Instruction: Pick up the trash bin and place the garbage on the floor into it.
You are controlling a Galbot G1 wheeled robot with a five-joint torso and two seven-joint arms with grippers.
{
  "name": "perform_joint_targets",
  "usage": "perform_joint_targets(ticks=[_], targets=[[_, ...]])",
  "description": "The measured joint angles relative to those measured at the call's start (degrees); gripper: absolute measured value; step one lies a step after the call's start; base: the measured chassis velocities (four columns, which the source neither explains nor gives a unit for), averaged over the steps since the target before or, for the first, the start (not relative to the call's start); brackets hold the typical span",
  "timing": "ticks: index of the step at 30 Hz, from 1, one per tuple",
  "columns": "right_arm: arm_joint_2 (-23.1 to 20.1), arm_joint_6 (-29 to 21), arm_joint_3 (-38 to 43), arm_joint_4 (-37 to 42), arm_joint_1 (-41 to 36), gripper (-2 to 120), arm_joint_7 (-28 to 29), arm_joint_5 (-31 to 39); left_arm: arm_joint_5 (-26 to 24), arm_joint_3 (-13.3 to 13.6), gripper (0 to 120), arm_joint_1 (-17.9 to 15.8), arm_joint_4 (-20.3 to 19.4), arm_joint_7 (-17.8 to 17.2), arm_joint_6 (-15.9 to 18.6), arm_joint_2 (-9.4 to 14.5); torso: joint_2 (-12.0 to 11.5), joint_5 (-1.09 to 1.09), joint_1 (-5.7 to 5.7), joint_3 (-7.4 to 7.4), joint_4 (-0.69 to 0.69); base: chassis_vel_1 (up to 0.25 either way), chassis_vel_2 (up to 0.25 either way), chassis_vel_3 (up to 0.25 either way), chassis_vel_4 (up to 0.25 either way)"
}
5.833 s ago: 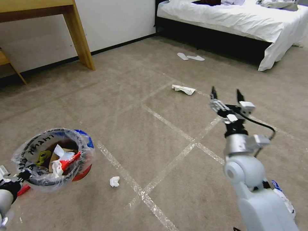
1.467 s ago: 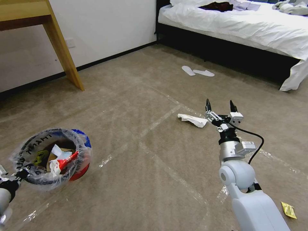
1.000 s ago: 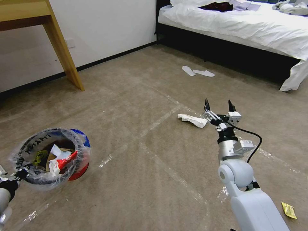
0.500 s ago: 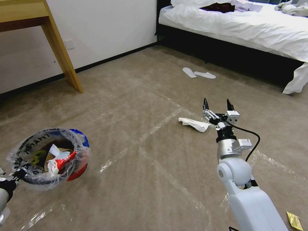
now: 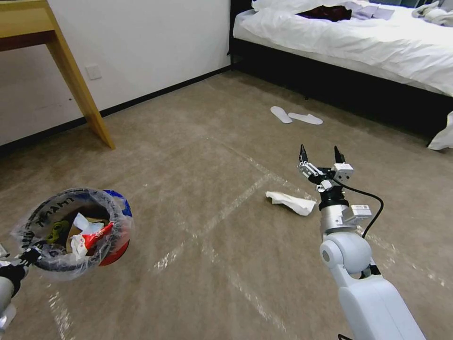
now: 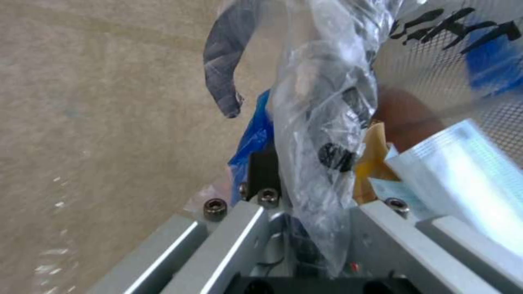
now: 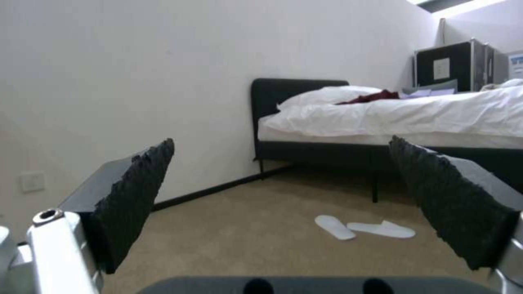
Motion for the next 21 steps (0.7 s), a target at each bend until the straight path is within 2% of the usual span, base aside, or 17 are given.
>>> perform_joint_targets(ticks=[21], targets=[[0.2,0.2,-0.7,-0.5,0.1,100,0.2,-0.2,0.3,0.0,0,-0.1,0.3,0.1,-0.2,-0.4,0.0,0.02,-0.01,0.0,0.01,-0.139,0.138,0.14,-0.143]])
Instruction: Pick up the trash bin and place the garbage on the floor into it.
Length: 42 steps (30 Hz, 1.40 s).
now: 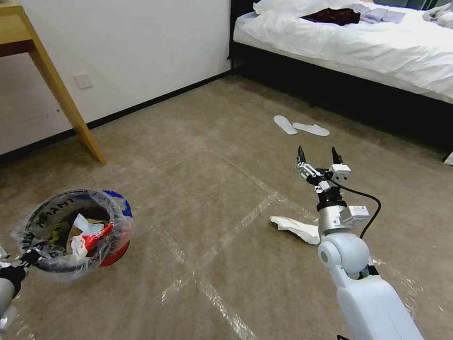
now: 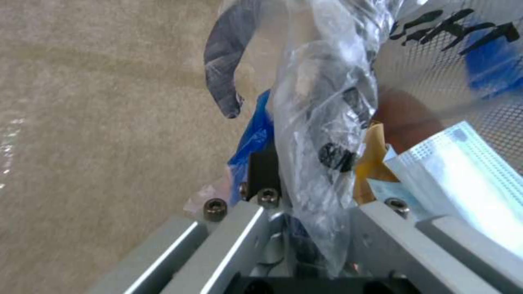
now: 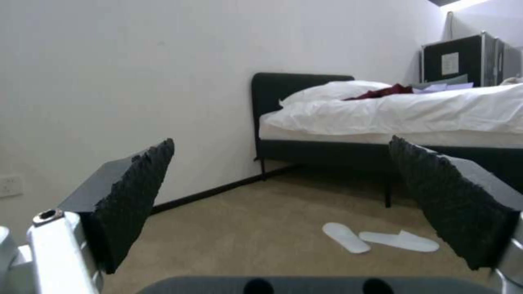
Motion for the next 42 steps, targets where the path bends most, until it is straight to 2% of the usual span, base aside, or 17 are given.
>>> perform_joint_targets(ticks=[7,19,24,25,26,29,32,34,35,37,42], targets=[[0.0,0.1,-0.4,-0.4,0.3,100,0.6,-0.1,0.0,0.0,0,-0.1,0.1,0.1,0.0,0.0,0.0,0.0,0.0,0.0,-0.01,-0.103,0.111,0.104,-0.097],[-0.3,0.8,-0.9,-1.1,0.5,100,0.2,-0.4,0.1,0.2,0,-0.5,1.3,0.1,0.0,0.1,0.0,0.0,0.0,0.0,0.0,-0.013,0.009,0.02,-0.002],[-1.8,-1.5,-1.2,-0.7,0.3,100,3.6,1.8,0.2,0.4,0,-0.8,1.8,0.1,0.0,0.3,0.0,0.01,0.0,0.0,0.0,0.0,0.0,0.0,0.0],[-2.7,-5.5,-1.6,0.8,0.0,100,7.5,5.5,0.2,0.5,0,-0.8,1.8,0.1,0.0,0.3,0.0,0.02,0.0,0.0,0.0,0.0,0.0,0.0,0.0],[-2.7,-5.5,-1.6,0.8,0.0,100,7.5,5.5,0.2,0.5,0,-0.8,1.8,0.1,0.0,0.3,0.0,0.02,0.0,0.0,0.0,0.0,0.0,0.0,0.0],[-5.4,-15.0,-1.5,4.2,-0.2,100,16.6,14.5,0.2,0.7,0,-0.9,2.2,0.2,0.0,0.5,0.0,0.0,0.0,0.0,0.0,0.0,0.0,0.0,0.0],[-6.2,-17.7,-1.2,5.1,-0.1,100,19.6,18.2,0.2,0.7,0,-1.0,2.3,0.2,0.0,0.6,0.0,0.0,0.0,0.0,0.0,0.0,0.0,0.0,0.0],[-7.4,-23.9,-0.2,6.9,-0.2,100,27.5,28.0,0.2,0.9,0,-1.1,2.6,0.2,-0.1,0.7,0.0,0.01,0.0,-0.01,0.0,0.0,0.0,0.0,0.0],[-7.4,-23.9,-0.2,6.9,-0.2,100,27.5,28.0,0.2,0.9,0,-1.1,2.6,0.2,-0.1,0.7,0.0,0.01,0.0,-0.01,0.0,0.0,0.0,0.0,0.0],[-9.6,-31.9,1.8,7.7,-0.5,100,36.0,39.4,0.6,1.2,0,-1.4,3.1,0.2,-0.1,0.7,0.0,0.01,0.0,0.0,0.0,0.0,0.0,0.0,0.0],[-13.4,-34.6,2.6,6.6,-1.1,100,40.1,46.4,1.0,1.7,0,-1.9,3.6,0.5,-0.2,0.2,0.0,0.01,0.0,0.0,-0.03,0.0,0.0,0.0,0.0]])
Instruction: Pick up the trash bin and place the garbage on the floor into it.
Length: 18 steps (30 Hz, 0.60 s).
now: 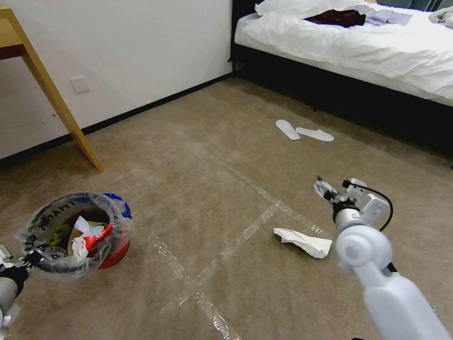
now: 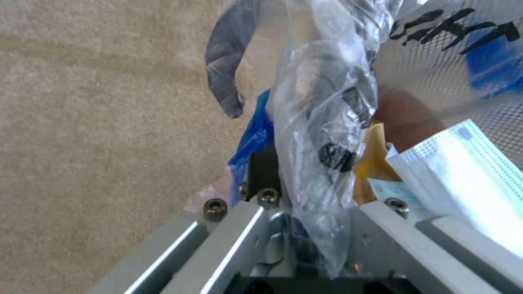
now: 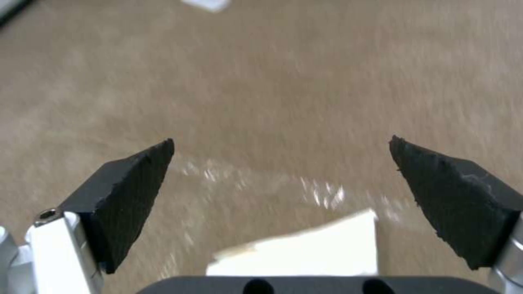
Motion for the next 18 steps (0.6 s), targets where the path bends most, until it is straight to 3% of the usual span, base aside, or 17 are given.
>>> perform_joint_targets(ticks=[1,4,8,9,12,15,18], targets=[[-0.2,-1.4,0.4,0.1,0.3,100,2.3,4.0,0.2,0.2,0,-0.1,0.2,0.2,0.0,-0.2,0.0,-0.01,0.0,0.0,0.02,0.0,0.0,0.0,0.0],[-1.1,-3.4,0.4,0.1,0.0,100,3.1,5.7,0.4,0.3,0,-0.4,0.5,0.2,-0.1,-0.2,0.0,0.0,0.0,0.0,0.03,0.0,0.0,0.0,0.0],[-5.0,-5.3,-2.3,-1.3,-0.6,100,0.3,4.2,0.6,0.4,0,-0.7,0.7,0.4,-0.2,-0.5,0.0,-0.01,0.0,0.0,0.02,0.0,0.0,0.0,0.0],[-8.0,-6.2,-4.4,-2.5,-0.8,100,-1.9,2.3,0.7,0.4,0,-0.8,0.8,0.7,-0.3,-0.9,0.0,0.01,0.0,0.0,0.02,0.0,0.0,0.0,0.0],[-9.7,-6.7,-5.6,-2.9,-1.0,100,-3.1,1.0,0.8,0.4,0,-0.8,0.8,0.8,-0.3,-1.0,0.0,0.0,0.0,0.0,0.02,0.0,0.0,0.0,0.0],[-19.7,-7.9,-13.6,-5.7,-1.8,100,-11.9,-9.3,1.3,0.3,0,-0.8,1.5,1.7,-0.9,-1.7,0.0,-0.02,0.0,0.0,0.02,0.0,0.0,0.0,0.0],[-21.6,-8.4,-16.3,-6.5,-1.3,100,-13.8,-11.7,1.4,0.2,0,-0.8,1.6,2.0,-1.0,-2.0,0.0,-0.01,0.0,0.0,0.01,0.0,0.0,0.0,0.0]])
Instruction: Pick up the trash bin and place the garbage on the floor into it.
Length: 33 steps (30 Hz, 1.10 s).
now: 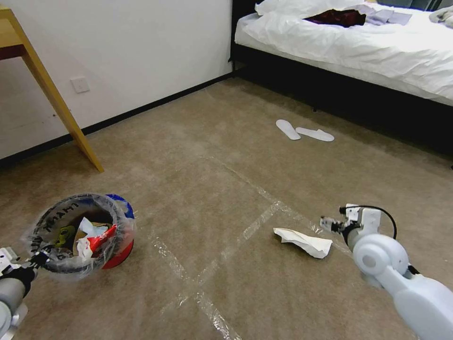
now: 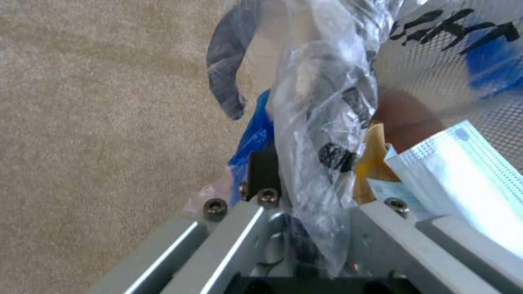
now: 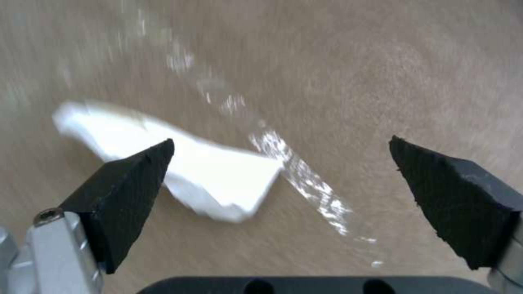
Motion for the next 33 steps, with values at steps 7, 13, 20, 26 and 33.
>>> perform_joint_targets(ticks=[7,13,20,26,33], targets=[[-4.8,0.0,-18.7,-6.5,9.8,100,-7.0,-10.7,0.3,-0.6,0,0.4,0.1,1.0,-0.5,-1.1,0.0,0.0,0.0,0.0,0.01,0.0,0.0,0.0,0.0],[-2.7,-0.1,-29.9,-12.6,18.9,100,-10.4,-14.8,0.0,-1.0,0,0.5,-0.6,0.7,-0.6,-0.8,0.0,0.0,0.0,0.0,0.03,0.0,0.0,0.0,0.0],[1.3,1.5,-37.6,-19.7,24.9,100,-13.0,-19.2,-0.3,-1.3,0,0.7,-1.1,0.1,-0.5,-1.0,0.0,-0.01,0.0,0.0,0.02,0.0,0.0,0.0,0.0],[4.2,2.1,-41.1,-22.5,26.7,100,-13.6,-20.7,-0.4,-1.3,0,0.7,-1.6,-0.4,-0.4,-1.5,0.0,0.0,0.0,0.0,0.01,0.0,0.0,0.0,0.0],[8.5,2.8,-44.3,-27.5,28.5,100,-14.5,-22.1,-0.5,-1.6,0,1.0,-1.7,-0.5,-0.3,-1.6,0.0,-0.01,0.01,0.0,0.0,0.0,0.0,0.0,0.0]])
